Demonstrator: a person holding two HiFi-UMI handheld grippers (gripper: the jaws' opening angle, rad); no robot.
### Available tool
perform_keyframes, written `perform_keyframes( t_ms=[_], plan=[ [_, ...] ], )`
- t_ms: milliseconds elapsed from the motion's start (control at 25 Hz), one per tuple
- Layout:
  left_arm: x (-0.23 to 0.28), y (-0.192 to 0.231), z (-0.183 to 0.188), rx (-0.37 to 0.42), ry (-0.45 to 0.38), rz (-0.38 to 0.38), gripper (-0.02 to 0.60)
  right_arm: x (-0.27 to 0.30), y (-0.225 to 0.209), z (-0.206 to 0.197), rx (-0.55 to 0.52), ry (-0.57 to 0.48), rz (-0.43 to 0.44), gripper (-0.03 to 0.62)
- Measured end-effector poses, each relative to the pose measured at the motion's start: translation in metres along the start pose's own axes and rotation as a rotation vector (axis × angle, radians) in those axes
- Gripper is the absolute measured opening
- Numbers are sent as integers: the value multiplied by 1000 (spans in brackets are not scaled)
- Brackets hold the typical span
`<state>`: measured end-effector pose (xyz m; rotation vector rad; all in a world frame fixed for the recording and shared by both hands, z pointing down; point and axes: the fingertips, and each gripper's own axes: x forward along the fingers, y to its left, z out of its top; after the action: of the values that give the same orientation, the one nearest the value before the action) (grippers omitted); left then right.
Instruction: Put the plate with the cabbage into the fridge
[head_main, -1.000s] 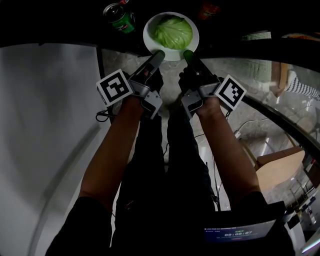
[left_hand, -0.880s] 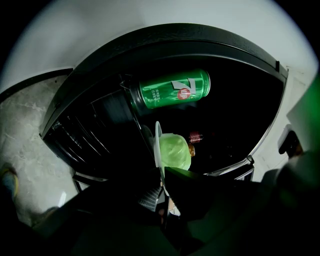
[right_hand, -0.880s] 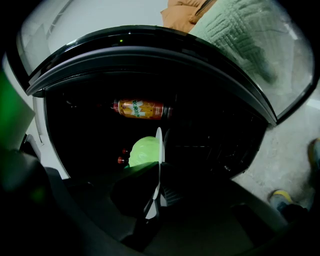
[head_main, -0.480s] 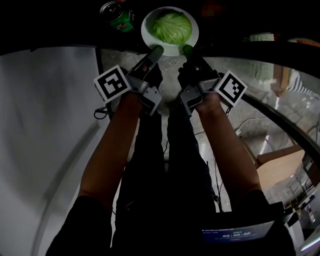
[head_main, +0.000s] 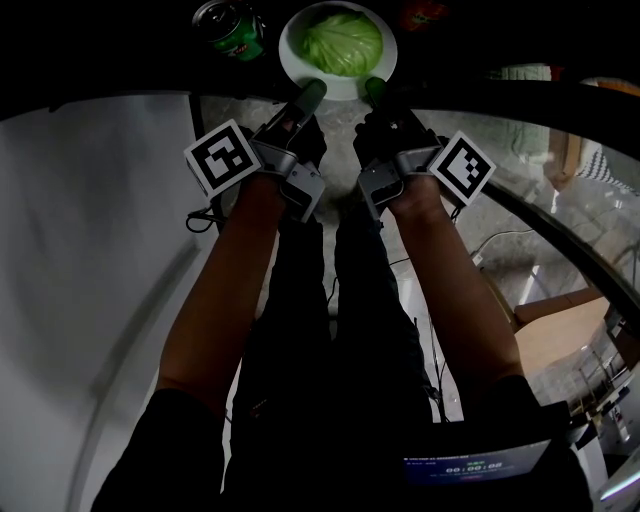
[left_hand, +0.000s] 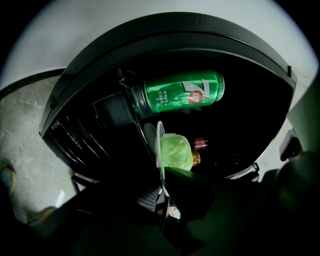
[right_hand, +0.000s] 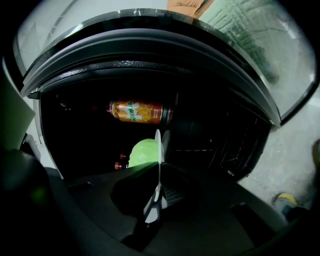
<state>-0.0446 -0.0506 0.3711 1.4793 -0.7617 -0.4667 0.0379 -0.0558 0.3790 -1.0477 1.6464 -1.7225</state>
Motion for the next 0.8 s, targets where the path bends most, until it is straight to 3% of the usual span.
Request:
perform_keyframes(
  t_ms=[280, 560, 800],
  plan=[
    [0, -5, 0, -30, -6, 8, 21, -1, 6, -1, -7, -4, 7, 17],
    [-1, 3, -4, 9, 22, 54, 21, -1, 5, 0, 5, 5, 26, 17],
    [-2, 6, -1, -9, 25, 31, 21, 5, 0, -3, 8, 14, 27, 17]
  ],
)
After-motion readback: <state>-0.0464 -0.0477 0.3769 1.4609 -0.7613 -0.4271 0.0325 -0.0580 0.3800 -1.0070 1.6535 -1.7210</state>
